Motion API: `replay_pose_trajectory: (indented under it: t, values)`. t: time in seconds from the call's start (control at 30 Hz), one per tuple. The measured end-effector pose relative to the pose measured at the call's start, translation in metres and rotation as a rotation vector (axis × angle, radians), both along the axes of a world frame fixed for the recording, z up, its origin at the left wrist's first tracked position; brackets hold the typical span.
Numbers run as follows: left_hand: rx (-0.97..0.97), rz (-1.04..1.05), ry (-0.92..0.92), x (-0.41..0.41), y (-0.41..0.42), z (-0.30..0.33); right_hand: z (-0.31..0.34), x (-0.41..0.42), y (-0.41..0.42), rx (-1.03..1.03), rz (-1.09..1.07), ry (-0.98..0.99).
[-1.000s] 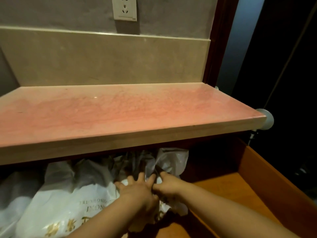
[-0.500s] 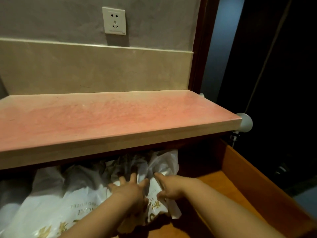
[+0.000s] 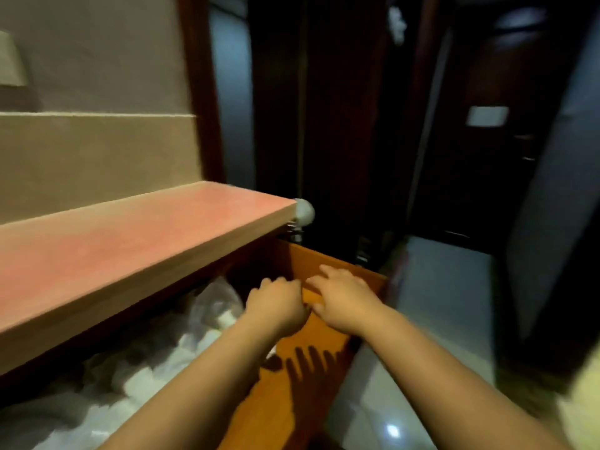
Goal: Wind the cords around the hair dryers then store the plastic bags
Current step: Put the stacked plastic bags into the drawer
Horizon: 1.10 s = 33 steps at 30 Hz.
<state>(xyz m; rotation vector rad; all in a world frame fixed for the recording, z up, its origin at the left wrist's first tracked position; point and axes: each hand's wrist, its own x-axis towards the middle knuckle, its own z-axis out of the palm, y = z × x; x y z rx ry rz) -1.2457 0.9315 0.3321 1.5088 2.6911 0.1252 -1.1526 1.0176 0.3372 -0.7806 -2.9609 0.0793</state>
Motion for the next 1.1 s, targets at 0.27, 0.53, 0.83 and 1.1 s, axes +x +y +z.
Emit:
replay_pose_trajectory:
  t: [0.27,0.53,0.83,1.1]
  values:
    - [0.181,-0.618,0.030,0.219,0.060,0.046,0.036,0.271,-0.020,0.150,-0.769,0.100]
    - [0.206,-1.274,0.033,0.504,-0.021,0.052,0.033,0.532,-0.207,0.154,-1.486,0.072]
    - [0.288,-1.777,0.048,0.758,-0.249,0.031,0.028,0.734,-0.498,0.159,-2.025,-0.012]
    - [0.216,-2.115,-0.010,0.916,-0.449,0.001,0.015,0.846,-0.700,0.220,-2.342,-0.036]
